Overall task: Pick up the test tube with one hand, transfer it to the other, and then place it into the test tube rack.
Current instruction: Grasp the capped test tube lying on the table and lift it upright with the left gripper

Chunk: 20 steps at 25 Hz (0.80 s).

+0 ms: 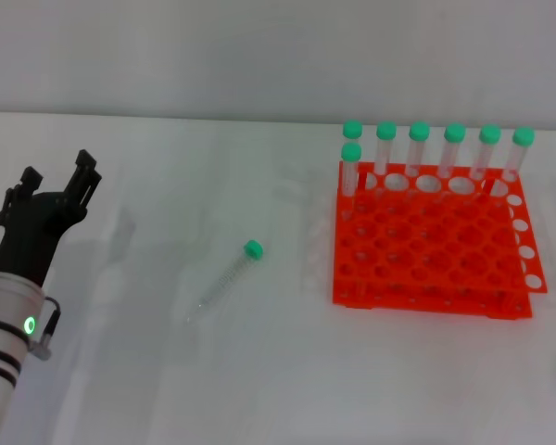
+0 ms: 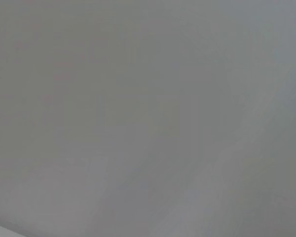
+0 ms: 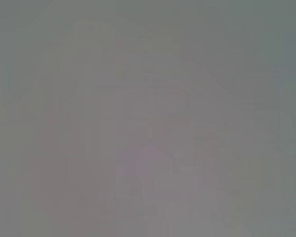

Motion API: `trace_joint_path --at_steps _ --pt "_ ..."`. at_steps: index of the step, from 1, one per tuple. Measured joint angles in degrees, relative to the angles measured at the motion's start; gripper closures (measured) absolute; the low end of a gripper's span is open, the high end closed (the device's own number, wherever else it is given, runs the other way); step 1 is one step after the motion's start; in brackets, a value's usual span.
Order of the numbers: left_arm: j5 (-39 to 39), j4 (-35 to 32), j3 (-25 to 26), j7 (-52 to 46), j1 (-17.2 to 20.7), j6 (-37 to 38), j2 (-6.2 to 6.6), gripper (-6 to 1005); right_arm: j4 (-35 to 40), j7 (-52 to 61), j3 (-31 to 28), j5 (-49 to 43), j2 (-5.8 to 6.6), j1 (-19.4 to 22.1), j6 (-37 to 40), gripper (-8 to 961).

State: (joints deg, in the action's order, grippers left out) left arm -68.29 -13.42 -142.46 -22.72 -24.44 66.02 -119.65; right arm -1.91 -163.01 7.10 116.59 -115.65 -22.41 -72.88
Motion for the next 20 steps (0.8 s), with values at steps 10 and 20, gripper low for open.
trace_joint_path --at_steps 10,20 --pt "11.97 3.25 -0.56 -21.03 -6.22 -7.37 3.87 129 -0.24 1.97 -0.77 0.22 0.29 -2.53 2.35 79" --pt "53.02 21.26 -3.76 -67.47 -22.08 4.06 13.73 137 0.47 2.05 -0.77 0.32 0.34 -3.19 2.18 80"
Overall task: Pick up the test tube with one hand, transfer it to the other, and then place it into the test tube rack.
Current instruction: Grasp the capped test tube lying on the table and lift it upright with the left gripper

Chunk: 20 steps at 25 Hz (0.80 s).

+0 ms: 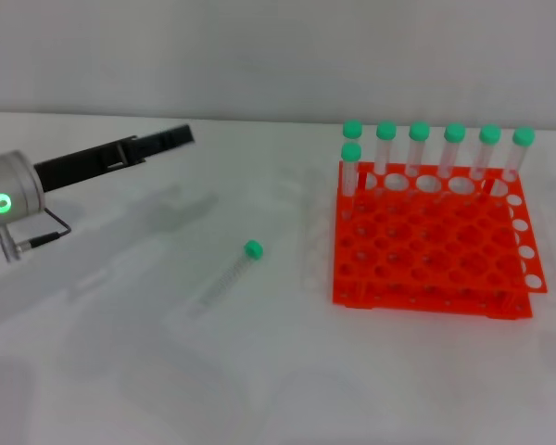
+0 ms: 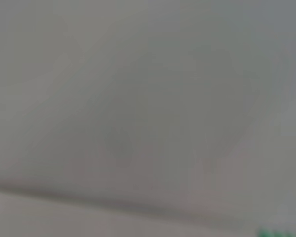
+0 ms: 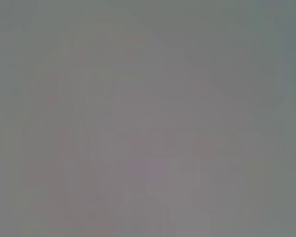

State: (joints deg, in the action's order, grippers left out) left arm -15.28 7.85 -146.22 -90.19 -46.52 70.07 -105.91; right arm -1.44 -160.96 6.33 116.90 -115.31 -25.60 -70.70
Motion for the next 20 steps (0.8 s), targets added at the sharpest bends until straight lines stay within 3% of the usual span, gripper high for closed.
trace_joint_path --at_steps 2,4,5,10,16,20 --pt "5.11 6.15 -7.6 -8.7 -4.87 4.72 0.58 138 0.04 0.01 -0.01 -0.01 0.0 -0.21 0.18 80" --pt "8.43 11.41 -14.42 -13.49 -8.56 7.68 -0.08 140 0.04 0.01 -0.2 0.0 0.0 -0.36 0.44 80" --pt "10.78 14.49 -16.22 -14.77 -10.38 8.77 -1.02 140 0.04 0.02 -0.34 0.0 0.0 -0.41 0.59 80" --pt "23.05 27.09 -17.0 -19.61 -18.28 12.55 -6.19 144 0.04 0.03 -0.43 -0.01 0.0 -0.47 0.93 80" --pt "38.8 28.88 -16.91 -26.64 -26.12 13.62 -9.35 148 0.03 0.03 -0.44 -0.02 -0.01 -0.09 1.12 80" --pt "44.24 28.9 -16.88 -30.5 -29.47 13.53 -11.8 151 0.04 0.03 -0.44 -0.01 0.0 0.03 1.2 80"
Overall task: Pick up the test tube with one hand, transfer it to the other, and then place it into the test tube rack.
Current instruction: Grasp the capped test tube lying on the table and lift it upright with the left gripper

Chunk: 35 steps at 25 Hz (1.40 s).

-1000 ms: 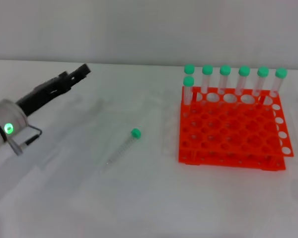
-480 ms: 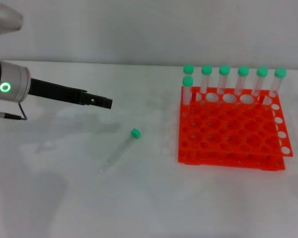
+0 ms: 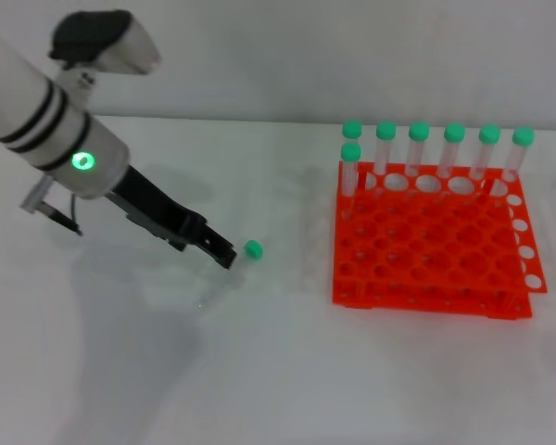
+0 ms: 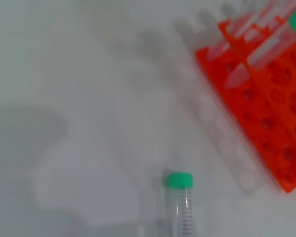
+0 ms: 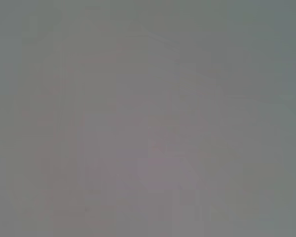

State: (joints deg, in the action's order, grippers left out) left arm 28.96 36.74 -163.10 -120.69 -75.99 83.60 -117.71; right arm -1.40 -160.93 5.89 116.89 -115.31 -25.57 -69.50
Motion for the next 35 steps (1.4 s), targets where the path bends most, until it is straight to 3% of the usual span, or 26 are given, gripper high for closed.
trace_joint_path --at_steps 3,8,15,18,29,35 --pt "3.09 -0.93 0.02 -2.58 -1.67 -0.62 -0.97 153 0.0 0.0 0.0 0.0 0.0 0.07 0.09 80" --pt "8.23 -5.84 0.0 -8.46 -2.24 -4.5 -0.49 157 0.14 0.0 0.0 0.0 0.06 0.24 0.92 80" --pt "14.29 -11.25 -0.02 -12.84 -2.47 -9.8 -0.89 162 0.63 0.0 0.0 0.0 0.09 0.26 1.92 80" --pt "16.01 -13.75 0.02 -14.43 -2.52 -11.89 -0.96 333 0.69 0.0 0.0 0.0 0.09 0.26 1.98 80" --pt "19.81 -17.77 0.07 -17.07 -2.66 -14.74 -1.09 333 0.7 0.0 0.0 0.0 0.09 0.37 2.02 81" --pt "22.12 -19.04 0.07 -17.89 -2.6 -15.32 -1.13 434 0.7 0.0 0.0 0.0 0.01 0.27 2.01 81"
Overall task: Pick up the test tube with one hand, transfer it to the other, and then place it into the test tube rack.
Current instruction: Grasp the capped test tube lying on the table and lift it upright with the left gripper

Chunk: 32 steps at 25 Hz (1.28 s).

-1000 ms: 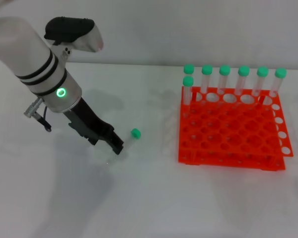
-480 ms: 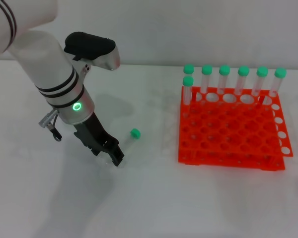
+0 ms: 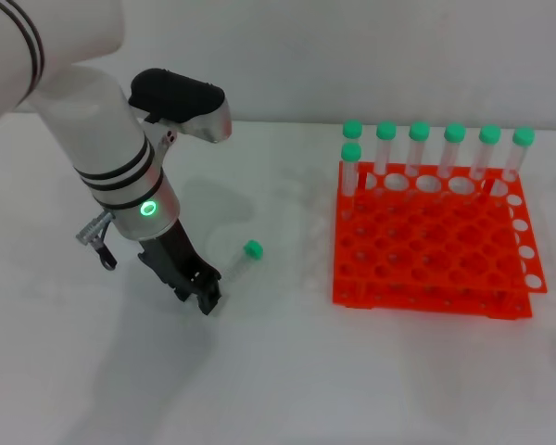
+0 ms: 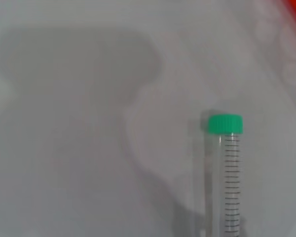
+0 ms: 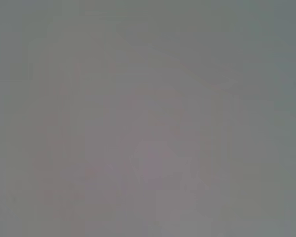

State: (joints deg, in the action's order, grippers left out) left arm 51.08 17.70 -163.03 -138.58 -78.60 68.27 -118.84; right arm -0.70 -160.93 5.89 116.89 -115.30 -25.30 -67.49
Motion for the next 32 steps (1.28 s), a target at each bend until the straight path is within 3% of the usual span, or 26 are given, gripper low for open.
trace_joint_path --at_steps 16,21,26,30,32 --pt "1.62 -2.28 0.01 -2.17 -0.5 -4.09 -0.07 760 -0.23 0.0 0.0 0.0 -0.11 -0.23 -0.02 81" --pt "-2.09 -0.68 0.08 -3.19 -0.84 -9.71 0.11 814 -0.39 0.02 0.0 1.92 -0.07 -0.26 0.04 81" --pt "-14.47 2.32 0.09 1.02 0.42 -20.31 0.3 814 -0.66 0.03 0.0 4.33 -0.14 -0.26 0.52 82" --pt "-32.79 2.41 0.08 12.38 3.93 -30.35 0.22 814 -0.33 0.05 -0.01 4.45 -0.07 -0.31 2.09 82" --pt "-45.83 1.86 0.09 22.04 6.49 -33.75 0.07 814 -0.2 0.06 -0.61 5.44 -0.07 -0.51 3.5 82"
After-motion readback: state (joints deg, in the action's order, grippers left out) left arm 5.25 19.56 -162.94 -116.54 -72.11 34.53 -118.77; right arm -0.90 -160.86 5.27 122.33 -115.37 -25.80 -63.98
